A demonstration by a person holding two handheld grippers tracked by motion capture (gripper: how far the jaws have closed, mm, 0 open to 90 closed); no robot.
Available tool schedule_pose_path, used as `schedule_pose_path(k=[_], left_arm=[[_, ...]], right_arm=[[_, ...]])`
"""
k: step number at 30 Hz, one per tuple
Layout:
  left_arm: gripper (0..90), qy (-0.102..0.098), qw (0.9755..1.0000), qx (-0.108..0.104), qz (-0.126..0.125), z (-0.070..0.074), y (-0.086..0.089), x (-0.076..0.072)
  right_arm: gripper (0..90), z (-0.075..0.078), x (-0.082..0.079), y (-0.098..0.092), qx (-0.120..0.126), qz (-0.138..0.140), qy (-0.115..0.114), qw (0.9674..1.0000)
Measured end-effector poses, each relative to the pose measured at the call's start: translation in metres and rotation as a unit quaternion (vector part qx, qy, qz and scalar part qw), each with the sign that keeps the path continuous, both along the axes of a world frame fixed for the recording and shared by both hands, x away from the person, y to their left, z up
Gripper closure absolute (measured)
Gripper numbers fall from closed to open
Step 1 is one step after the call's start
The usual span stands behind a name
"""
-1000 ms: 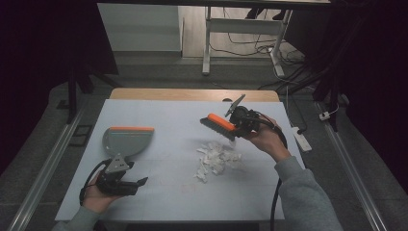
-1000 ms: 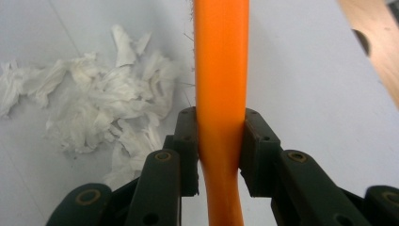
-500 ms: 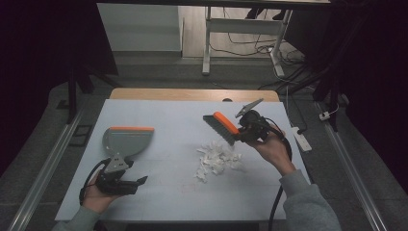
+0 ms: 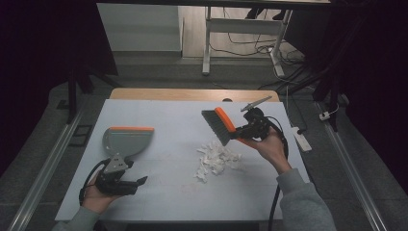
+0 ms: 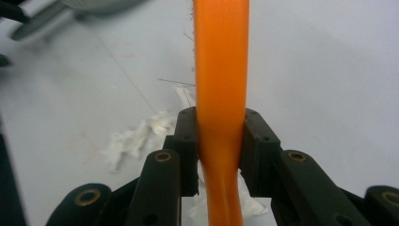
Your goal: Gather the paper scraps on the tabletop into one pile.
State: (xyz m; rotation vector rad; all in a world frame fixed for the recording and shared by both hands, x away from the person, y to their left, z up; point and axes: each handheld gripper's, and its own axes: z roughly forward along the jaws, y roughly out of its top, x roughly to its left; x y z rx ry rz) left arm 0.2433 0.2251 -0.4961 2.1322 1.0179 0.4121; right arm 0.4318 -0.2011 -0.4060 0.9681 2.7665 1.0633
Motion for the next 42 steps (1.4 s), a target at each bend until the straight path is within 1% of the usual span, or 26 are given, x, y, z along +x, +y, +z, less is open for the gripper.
schedule_pose_path(k=[2, 6, 8, 11, 12, 14, 16, 18, 20, 25, 29, 31, 33, 37, 40, 42], left_arm=[[24.8, 0.000, 1.0000, 0.001, -0.001, 0.000, 0.000, 0.000], [24.8, 0.000, 1.0000, 0.002, -0.001, 0.000, -0.001, 0.000], [24.8, -0.001, 1.0000, 0.002, -0.001, 0.000, -0.001, -0.001], [24.8, -0.002, 1.0000, 0.001, 0.000, 0.000, -0.001, -0.001], [24.8, -0.002, 1.0000, 0.000, 0.001, 0.000, 0.000, -0.001], [24.8, -0.002, 1.0000, -0.002, 0.003, 0.001, 0.000, -0.001], [24.8, -0.006, 1.0000, -0.003, 0.002, 0.001, 0.000, -0.001], [24.8, -0.009, 0.9999, -0.005, 0.003, 0.002, 0.000, -0.001], [24.8, -0.011, 0.9999, -0.008, 0.005, 0.002, 0.001, -0.002], [24.9, -0.017, 0.9997, -0.014, 0.007, 0.004, 0.001, -0.002], [24.8, -0.020, 0.9996, -0.018, 0.007, 0.005, 0.000, -0.003], [24.8, -0.021, 0.9996, -0.019, 0.007, 0.005, -0.001, -0.003], [24.8, -0.022, 0.9995, -0.019, 0.007, 0.005, -0.001, -0.002], [24.8, -0.025, 0.9994, -0.021, 0.005, 0.005, -0.002, -0.002], [24.7, -0.026, 0.9994, -0.022, 0.004, 0.005, -0.002, -0.002], [24.6, -0.027, 0.9994, -0.022, 0.003, 0.006, -0.002, -0.002]], right_arm=[[70.3, 0.009, -0.004, -0.001, 0.001, 0.004, -0.003, 1.0000], [70.3, 0.030, -0.014, -0.004, -0.002, 0.006, -0.025, 0.9997], [70.3, 0.036, -0.017, -0.006, -0.006, 0.005, -0.030, 0.9995], [70.3, 0.038, -0.021, -0.015, -0.032, -0.005, -0.037, 0.9988], [70.3, 0.037, -0.022, -0.020, -0.039, -0.012, -0.041, 0.9983], [70.3, 0.034, -0.026, -0.028, -0.046, -0.024, -0.044, 0.9977], [70.3, 0.030, -0.032, -0.037, -0.044, -0.036, -0.048, 0.9972], [70.3, 0.026, -0.039, -0.045, -0.044, -0.042, -0.053, 0.9967], [70.3, 0.023, -0.049, -0.052, -0.044, -0.051, -0.063, 0.9957], [70.3, 0.012, -0.078, -0.072, -0.026, -0.064, -0.087, 0.9938], [70.3, -0.003, -0.098, -0.085, -0.018, -0.079, -0.097, 0.9919], [70.3, -0.009, -0.106, -0.091, -0.008, -0.085, -0.103, 0.9910], [70.3, -0.015, -0.113, -0.096, 0.000, -0.089, -0.104, 0.9906], [70.4, -0.026, -0.123, -0.102, 0.006, -0.093, -0.113, 0.9892], [70.3, -0.033, -0.128, -0.104, 0.004, -0.096, -0.119, 0.9881], [70.3, -0.037, -0.130, -0.106, 0.007, -0.099, -0.120, 0.9878]])
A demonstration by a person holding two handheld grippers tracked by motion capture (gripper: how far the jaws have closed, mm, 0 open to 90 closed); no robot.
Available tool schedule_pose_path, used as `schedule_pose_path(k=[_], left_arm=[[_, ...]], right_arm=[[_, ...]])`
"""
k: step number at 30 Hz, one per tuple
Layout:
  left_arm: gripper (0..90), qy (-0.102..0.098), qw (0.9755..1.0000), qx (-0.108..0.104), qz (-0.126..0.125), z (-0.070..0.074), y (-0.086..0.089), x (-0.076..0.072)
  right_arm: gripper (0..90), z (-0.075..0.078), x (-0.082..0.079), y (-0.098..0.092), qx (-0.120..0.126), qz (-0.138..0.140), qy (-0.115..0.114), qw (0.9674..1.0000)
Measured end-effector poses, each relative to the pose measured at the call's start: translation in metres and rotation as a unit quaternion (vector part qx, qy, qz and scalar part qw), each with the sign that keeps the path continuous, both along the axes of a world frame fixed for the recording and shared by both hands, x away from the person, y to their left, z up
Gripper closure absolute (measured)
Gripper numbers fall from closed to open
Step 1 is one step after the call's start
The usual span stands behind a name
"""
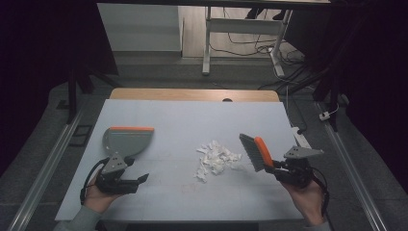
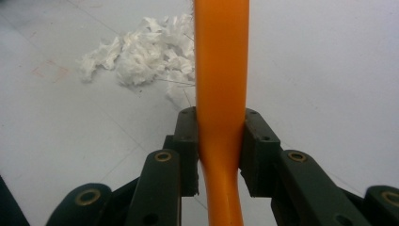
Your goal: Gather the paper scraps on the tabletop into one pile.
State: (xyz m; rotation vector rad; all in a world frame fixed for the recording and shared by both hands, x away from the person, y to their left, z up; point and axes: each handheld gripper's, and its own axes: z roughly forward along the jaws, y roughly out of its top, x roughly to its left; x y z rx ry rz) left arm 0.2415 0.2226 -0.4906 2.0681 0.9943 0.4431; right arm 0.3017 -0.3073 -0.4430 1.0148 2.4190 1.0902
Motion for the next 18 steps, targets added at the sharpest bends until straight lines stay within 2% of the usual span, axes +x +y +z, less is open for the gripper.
schedule_pose_path(k=[2, 4, 7, 18], left_arm=[[24.6, -0.001, 1.0000, 0.000, -0.001, 0.0002, -0.0003, -0.0001], [24.5, -0.003, 1.0000, 0.000, -0.002, 0.0003, -0.0004, -0.0002], [24.5, -0.005, 1.0000, -0.002, -0.004, 0.0007, -0.0006, -0.0002], [24.5, -0.007, 1.0000, -0.004, -0.005, 0.0009, 0.0011, -0.0003]], right_arm=[[70.3, -0.0026, -0.0014, -0.0009, 0.005, 0.002, 0.002, 1.0000], [70.3, -0.0029, -0.0030, -0.0001, -0.002, 0.002, -0.005, 1.0000], [70.3, -0.0032, -0.0035, 0.0012, 0.008, 0.006, -0.010, 0.9999], [70.3, -0.0071, -0.0016, 0.0018, 0.002, 0.010, -0.023, 0.9997]])
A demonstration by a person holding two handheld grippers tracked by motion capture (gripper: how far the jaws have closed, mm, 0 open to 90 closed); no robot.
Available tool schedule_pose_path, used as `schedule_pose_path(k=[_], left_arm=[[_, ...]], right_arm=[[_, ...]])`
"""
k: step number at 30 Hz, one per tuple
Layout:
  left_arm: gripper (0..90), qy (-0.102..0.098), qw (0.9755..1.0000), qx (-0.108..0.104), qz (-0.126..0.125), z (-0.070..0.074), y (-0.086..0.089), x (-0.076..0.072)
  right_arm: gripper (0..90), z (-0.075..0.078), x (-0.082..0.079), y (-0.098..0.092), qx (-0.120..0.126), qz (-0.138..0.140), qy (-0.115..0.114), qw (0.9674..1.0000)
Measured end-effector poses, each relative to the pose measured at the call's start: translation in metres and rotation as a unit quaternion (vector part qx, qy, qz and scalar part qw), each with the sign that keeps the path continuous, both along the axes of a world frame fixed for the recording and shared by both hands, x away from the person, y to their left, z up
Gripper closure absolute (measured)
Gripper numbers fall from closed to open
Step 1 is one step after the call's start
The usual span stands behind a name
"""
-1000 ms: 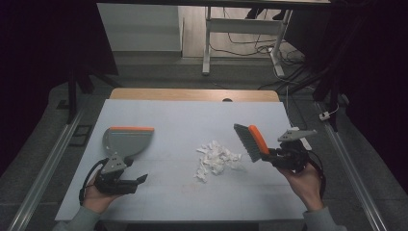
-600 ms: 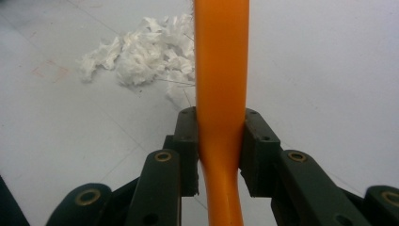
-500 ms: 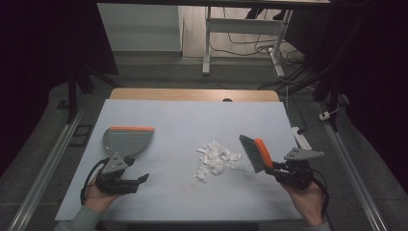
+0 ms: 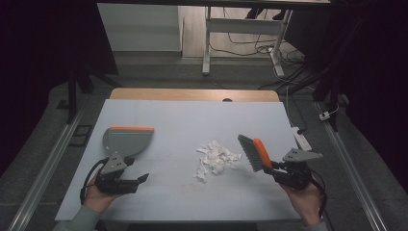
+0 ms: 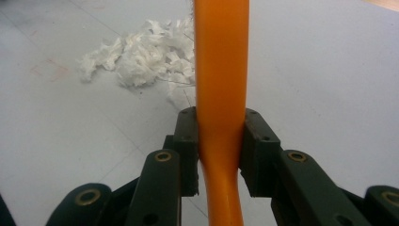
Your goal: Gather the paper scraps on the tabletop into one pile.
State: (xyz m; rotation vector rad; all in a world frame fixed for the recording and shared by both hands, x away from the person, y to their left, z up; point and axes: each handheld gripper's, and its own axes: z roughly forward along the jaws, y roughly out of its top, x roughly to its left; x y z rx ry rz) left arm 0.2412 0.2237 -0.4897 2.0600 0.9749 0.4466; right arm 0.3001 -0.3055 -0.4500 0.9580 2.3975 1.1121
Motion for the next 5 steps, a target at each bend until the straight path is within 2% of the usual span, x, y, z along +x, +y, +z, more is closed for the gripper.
schedule_pose_path(k=[5], left_arm=[[24.4, 0.001, 1.0000, 0.003, -0.002, -0.0007, -0.0006, 0.0014]], right_arm=[[70.3, -0.0018, 0.0021, 0.0004, 0.004, 0.003, -0.001, 1.0000]])
